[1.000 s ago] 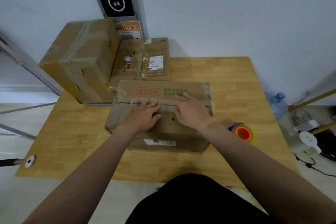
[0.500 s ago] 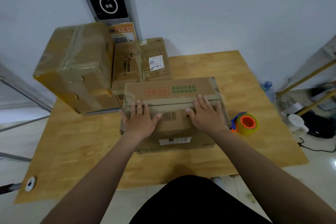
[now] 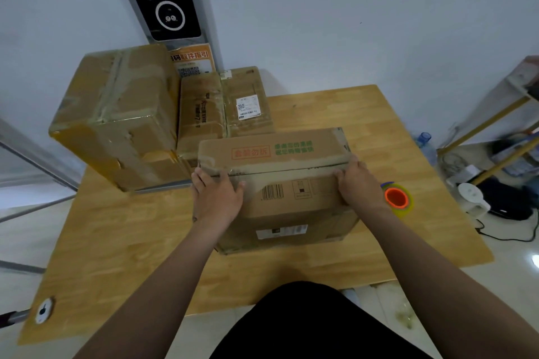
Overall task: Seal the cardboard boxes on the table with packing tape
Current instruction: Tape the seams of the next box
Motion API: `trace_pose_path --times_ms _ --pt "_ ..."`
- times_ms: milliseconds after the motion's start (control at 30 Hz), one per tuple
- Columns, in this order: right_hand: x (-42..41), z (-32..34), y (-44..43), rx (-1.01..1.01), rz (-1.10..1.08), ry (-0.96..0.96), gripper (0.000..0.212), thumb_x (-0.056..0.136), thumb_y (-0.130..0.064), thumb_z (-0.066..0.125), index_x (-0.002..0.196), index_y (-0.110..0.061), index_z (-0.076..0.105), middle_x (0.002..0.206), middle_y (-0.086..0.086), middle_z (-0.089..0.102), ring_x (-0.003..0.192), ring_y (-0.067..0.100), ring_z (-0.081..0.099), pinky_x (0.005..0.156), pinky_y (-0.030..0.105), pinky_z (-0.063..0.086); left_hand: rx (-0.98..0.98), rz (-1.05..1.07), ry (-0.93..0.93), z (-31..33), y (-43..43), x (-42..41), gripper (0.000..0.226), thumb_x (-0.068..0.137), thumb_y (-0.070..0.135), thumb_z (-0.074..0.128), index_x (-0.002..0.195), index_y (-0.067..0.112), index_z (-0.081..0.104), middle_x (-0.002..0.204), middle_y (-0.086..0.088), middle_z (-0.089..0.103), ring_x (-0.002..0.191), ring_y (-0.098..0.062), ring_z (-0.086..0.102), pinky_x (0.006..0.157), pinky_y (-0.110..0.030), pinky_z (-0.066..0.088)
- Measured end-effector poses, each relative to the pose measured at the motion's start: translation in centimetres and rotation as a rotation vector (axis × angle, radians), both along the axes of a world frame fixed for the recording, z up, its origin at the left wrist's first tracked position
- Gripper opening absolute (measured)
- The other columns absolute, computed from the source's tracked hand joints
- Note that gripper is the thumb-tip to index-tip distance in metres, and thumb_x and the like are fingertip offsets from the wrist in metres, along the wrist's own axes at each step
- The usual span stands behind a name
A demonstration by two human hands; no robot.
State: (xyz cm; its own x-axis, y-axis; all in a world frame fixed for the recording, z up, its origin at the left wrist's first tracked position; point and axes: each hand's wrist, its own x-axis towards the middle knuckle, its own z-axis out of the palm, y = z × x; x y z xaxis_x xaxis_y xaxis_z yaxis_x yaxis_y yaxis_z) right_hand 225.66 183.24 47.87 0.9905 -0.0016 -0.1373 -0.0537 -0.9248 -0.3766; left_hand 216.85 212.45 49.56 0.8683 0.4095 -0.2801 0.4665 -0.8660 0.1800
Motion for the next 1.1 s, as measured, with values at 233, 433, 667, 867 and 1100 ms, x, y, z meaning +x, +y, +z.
trace_pose_path --times_ms 233,433,667,867,1100 --pt "1.5 1.0 -1.0 0.191 -0.052 0.05 0.038 0.097 -0.034 0.061 0.129 -0.013 0.055 0.116 0.012 0.067 0.107 0.035 0.062 0.081 0.04 0.051 -0.188 0.204 -0.197 -0.5 2.0 1.7 0.074 0.101 0.044 0.055 0.16 0.013 0.022 0.153 -0.021 0.041 0.137 -0.04 0.045 0.107 -0.048 0.045" --pt "2.9 2.2 -0.8 0.242 -0.069 0.206 0.037 0.094 -0.031 0.066 0.124 -0.011 0.064 0.116 0.013 0.068 0.105 0.033 0.062 0.079 0.036 0.047 -0.216 0.289 -0.131 -0.5 3.9 2.0 0.07 0.092 0.058 0.063 0.142 0.012 0.046 0.126 -0.007 0.065 0.115 -0.034 0.063 0.083 -0.04 0.052" --pt "2.8 2.3 -1.4 0.372 -0.073 0.279 0.039 0.095 -0.032 0.066 0.126 -0.009 0.066 0.122 0.013 0.067 0.115 0.034 0.06 0.091 0.04 0.048 -0.307 0.28 -0.041 -0.8 5.1 1.7 0.059 0.088 0.069 0.063 0.111 0.014 0.069 0.087 0.003 0.064 0.087 -0.026 0.062 0.069 -0.035 0.048" --pt "1.5 1.8 1.1 -0.027 -0.03 0.249 0.065 0.106 -0.028 0.037 0.158 -0.006 0.006 0.156 0.025 0.03 0.139 0.043 0.038 0.109 0.054 0.037 -0.163 0.343 0.011 -0.3 2.4 1.8 0.086 0.1 0.059 0.051 0.162 0.013 0.013 0.163 -0.018 0.027 0.146 -0.04 0.034 0.11 -0.054 0.036" --pt "-1.4 1.4 4.7 -0.231 0.401 0.156 0.056 0.108 -0.039 0.017 0.161 -0.024 0.008 0.169 -0.006 -0.006 0.155 0.029 -0.011 0.122 0.058 -0.003 0.007 -0.328 -0.01 -0.5 -2.5 0.3 0.054 0.111 0.03 0.027 0.163 0.023 0.011 0.172 -0.001 -0.006 0.158 -0.026 -0.007 0.125 -0.059 0.008"
